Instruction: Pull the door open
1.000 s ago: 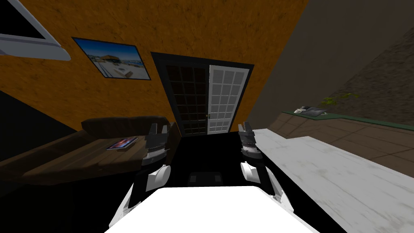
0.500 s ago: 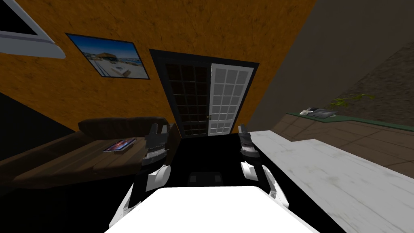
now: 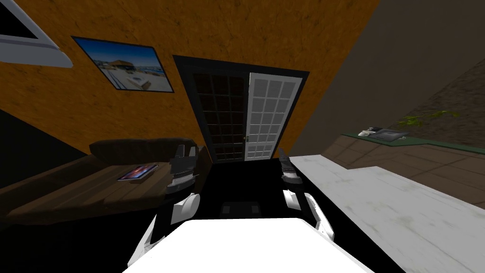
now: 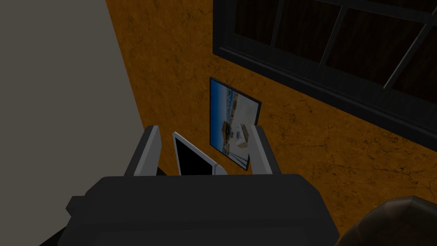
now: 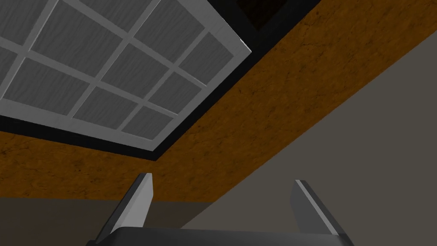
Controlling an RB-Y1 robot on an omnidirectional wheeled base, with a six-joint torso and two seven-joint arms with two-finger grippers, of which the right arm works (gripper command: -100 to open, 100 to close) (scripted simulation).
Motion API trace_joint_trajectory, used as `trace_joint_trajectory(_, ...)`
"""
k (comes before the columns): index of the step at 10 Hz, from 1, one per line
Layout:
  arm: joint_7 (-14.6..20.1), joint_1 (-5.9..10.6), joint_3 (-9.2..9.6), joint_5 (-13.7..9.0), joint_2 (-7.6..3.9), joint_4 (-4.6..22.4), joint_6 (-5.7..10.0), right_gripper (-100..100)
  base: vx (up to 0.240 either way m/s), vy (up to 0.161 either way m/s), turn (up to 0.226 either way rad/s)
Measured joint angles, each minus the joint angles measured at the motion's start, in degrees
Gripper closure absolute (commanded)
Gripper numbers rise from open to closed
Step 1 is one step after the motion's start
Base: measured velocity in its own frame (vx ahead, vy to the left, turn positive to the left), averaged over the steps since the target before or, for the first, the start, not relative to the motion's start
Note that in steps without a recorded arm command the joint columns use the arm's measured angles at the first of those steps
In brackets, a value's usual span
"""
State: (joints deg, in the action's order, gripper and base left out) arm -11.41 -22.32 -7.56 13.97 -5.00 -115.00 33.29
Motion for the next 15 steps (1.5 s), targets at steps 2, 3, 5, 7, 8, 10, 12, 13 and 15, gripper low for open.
trace_joint_trajectory(2,-2.1,0.72,-1.29,1.2,-0.29,2.7,0.74,-100,0.120,0.020,0.025)
trace_joint_trajectory(3,-3.1,1.06,-1.69,1.9,-0.23,3.7,0.94,-100,0.077,0.027,0.027)
trace_joint_trajectory(5,-4.9,2.02,-2.96,2.9,-0.54,6.6,1.77,-100,0.096,0.012,0.023)
trace_joint_trajectory(7,-6.8,2.58,-3.97,4.0,-0.53,9.1,2.55,-100,0.098,0.011,0.027)
trace_joint_trajectory(8,-7.8,2.82,-4.52,4.6,-0.48,10.4,3.04,-100,0.100,0.015,0.028)
trace_joint_trajectory(10,-9.5,3.48,-5.59,5.8,-0.72,12.2,3.11,-100,0.080,0.018,0.016)
trace_joint_trajectory(12,-11.0,4.30,-6.31,6.5,-0.61,14.6,3.97,-100,0.071,0.002,0.022)
trace_joint_trajectory(13,-11.8,4.74,-6.88,7.0,-0.72,15.8,4.29,-100,0.088,0.003,0.029)
trace_joint_trajectory(15,-13.9,5.32,-7.95,8.3,-0.47,18.5,5.30,-100,0.110,0.016,0.029)
